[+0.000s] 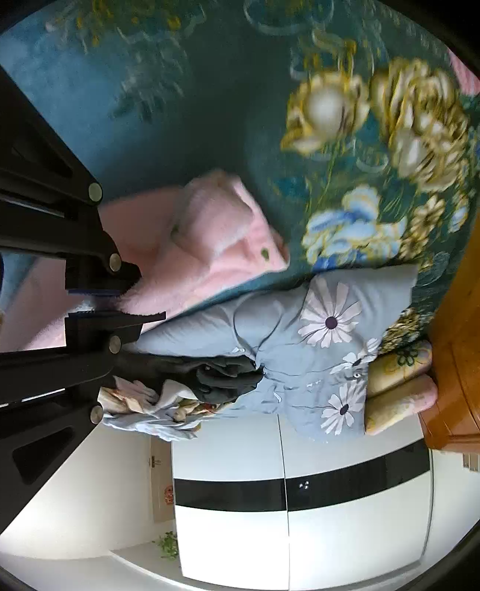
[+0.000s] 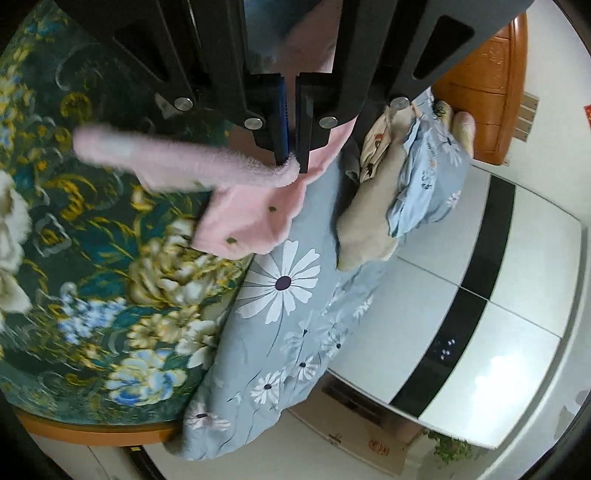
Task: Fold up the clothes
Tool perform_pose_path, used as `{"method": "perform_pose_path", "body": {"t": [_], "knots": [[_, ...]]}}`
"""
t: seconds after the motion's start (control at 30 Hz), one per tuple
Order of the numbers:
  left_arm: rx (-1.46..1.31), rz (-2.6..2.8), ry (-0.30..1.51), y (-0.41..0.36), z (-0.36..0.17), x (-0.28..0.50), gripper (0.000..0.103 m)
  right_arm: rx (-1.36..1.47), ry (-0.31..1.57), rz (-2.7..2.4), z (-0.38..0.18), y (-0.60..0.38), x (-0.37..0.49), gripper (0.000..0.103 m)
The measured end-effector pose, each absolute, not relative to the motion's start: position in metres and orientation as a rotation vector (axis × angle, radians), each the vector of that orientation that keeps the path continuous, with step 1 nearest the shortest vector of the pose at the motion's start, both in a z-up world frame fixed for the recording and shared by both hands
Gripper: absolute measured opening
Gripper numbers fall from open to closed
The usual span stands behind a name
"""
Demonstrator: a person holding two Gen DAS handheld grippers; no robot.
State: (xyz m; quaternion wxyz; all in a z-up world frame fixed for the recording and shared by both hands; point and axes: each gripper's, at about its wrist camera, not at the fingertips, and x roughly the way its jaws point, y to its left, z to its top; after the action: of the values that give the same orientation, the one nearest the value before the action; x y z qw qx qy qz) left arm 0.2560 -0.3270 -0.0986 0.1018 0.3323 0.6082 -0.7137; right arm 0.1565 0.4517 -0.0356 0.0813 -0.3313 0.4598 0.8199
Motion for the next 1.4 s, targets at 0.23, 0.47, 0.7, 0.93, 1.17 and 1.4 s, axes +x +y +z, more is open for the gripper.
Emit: {"method": "perform_pose_path", "body": {"t": [0.23,0.47,0.7,0.93,1.17,1.4], "knots": [[1.109,-2.004,1.672,-0.337,-0.128,0.144,0.006,-1.175,1.214,2.390,-0.061,0.444,0.014,0.003],[1.195,-1.881,1.536,-0.350,-0.183,0.083,0.007,-1.338,1.063,2.331,-0.112,0.417,-0.085,0.003],[1.222,-2.032,1.507,-0.348,-0.180,0.079,0.051,-1.427,0.993,2.308,-0.145,0.409,-0.110,0.006],[1.093,-2.223,1.342,-0.351,-0.135,0.142,0.073,-1.395,0.976,2.435,-0.123,0.409,-0.095,0.046],[1.174,-2.096,1.353,-0.334,-0.195,0.211,0.074,-1.227,1.113,2.536,-0.105,0.437,0.001,0.061],[1.057,-2.063,1.482,-0.321,-0.229,0.218,0.074,-1.203,1.412,2.236,-0.180,0.488,0.088,0.061]]}}
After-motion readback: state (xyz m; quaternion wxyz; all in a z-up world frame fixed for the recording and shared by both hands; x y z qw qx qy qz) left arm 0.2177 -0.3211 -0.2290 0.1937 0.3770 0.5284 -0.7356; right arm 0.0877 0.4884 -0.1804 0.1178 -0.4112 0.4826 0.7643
